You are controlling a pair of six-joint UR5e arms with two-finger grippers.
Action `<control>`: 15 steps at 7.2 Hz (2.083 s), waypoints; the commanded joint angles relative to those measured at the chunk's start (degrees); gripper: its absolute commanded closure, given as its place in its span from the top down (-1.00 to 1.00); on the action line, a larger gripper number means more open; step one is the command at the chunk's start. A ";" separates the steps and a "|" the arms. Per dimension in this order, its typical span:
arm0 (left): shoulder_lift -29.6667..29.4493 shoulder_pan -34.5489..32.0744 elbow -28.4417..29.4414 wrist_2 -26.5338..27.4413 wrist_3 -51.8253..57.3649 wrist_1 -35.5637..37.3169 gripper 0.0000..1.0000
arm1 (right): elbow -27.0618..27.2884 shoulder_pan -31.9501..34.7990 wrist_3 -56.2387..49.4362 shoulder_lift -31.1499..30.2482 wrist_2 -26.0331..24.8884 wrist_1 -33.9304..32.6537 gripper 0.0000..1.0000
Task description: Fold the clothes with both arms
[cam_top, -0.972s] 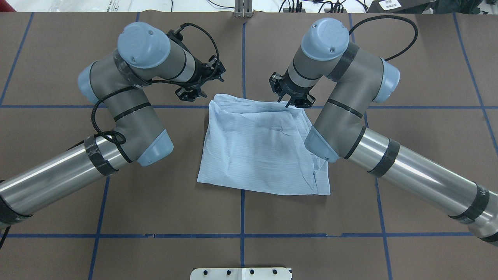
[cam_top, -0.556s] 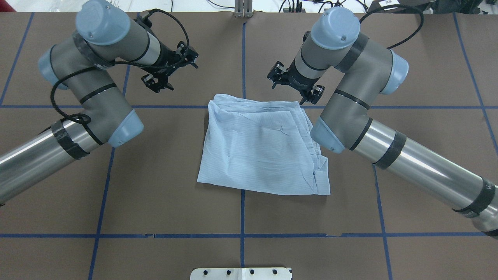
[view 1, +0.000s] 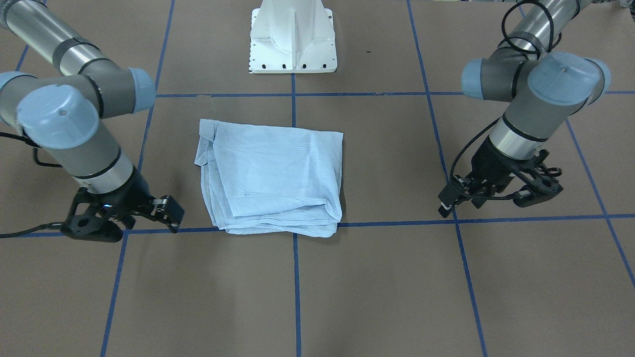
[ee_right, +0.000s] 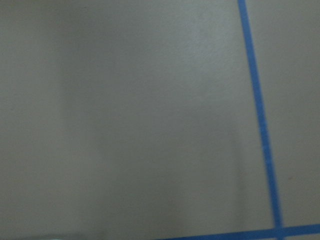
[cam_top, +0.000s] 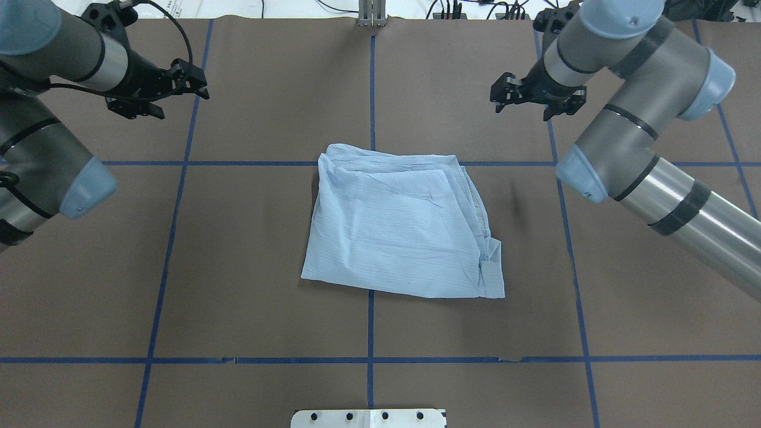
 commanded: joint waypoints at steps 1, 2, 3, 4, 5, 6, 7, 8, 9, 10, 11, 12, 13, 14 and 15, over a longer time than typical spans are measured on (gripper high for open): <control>7.56 -5.15 -4.96 -0.70 16.73 3.68 0.98 | 1.43 8.50 -19.98 -8.44 3.72 -1.91 1.00; 11.34 -8.39 -6.29 -4.44 24.29 3.70 0.98 | 1.52 12.72 -27.45 -11.78 6.96 -1.73 1.00; 15.72 -11.73 -7.52 -7.53 32.54 3.70 0.99 | 1.34 17.02 -35.53 -15.21 10.83 -2.08 1.00; 19.51 -15.51 -7.62 -8.60 43.15 3.70 0.99 | 1.43 21.24 -43.44 -18.81 13.91 -2.08 1.00; 22.85 -19.55 -7.27 -8.61 56.05 3.87 0.99 | 1.52 24.59 -50.65 -21.81 15.42 -2.17 1.00; 25.15 -23.94 -6.83 -8.70 62.01 4.22 0.99 | 1.52 27.58 -53.86 -23.40 16.39 -3.47 1.00; 25.43 -24.94 -5.61 -9.92 59.37 4.14 0.99 | 1.69 29.09 -53.80 -23.68 19.27 -9.67 1.00; 24.22 -24.86 -3.94 -9.76 50.73 3.79 0.99 | 1.87 29.11 -53.54 -24.03 18.61 -9.64 1.00; 22.90 -24.86 -3.75 -9.67 44.12 3.44 0.99 | 1.96 29.72 -53.54 -24.12 18.77 -9.64 1.00; 23.24 -24.86 -3.84 -9.58 43.01 2.39 0.99 | 2.22 29.72 -54.06 -24.30 18.69 -9.55 1.00; 24.89 -24.95 -3.32 -9.49 43.52 2.38 0.99 | 2.31 29.72 -53.80 -24.82 18.51 -9.55 1.00; 25.61 -24.95 -1.75 -9.67 43.61 2.21 0.99 | 1.61 29.72 -52.76 -24.91 18.42 -9.81 1.00; 25.79 -25.03 -1.82 -9.93 43.70 3.25 0.99 | 1.69 29.81 -50.31 -24.91 18.60 -9.99 1.00; 25.79 -25.12 -2.25 -10.02 44.31 6.83 0.99 | 1.61 29.81 -49.85 -25.17 18.60 -10.34 1.00; 25.88 -25.30 -3.56 -10.11 49.45 12.43 0.99 | 1.87 30.59 -49.85 -25.61 18.77 -10.34 1.00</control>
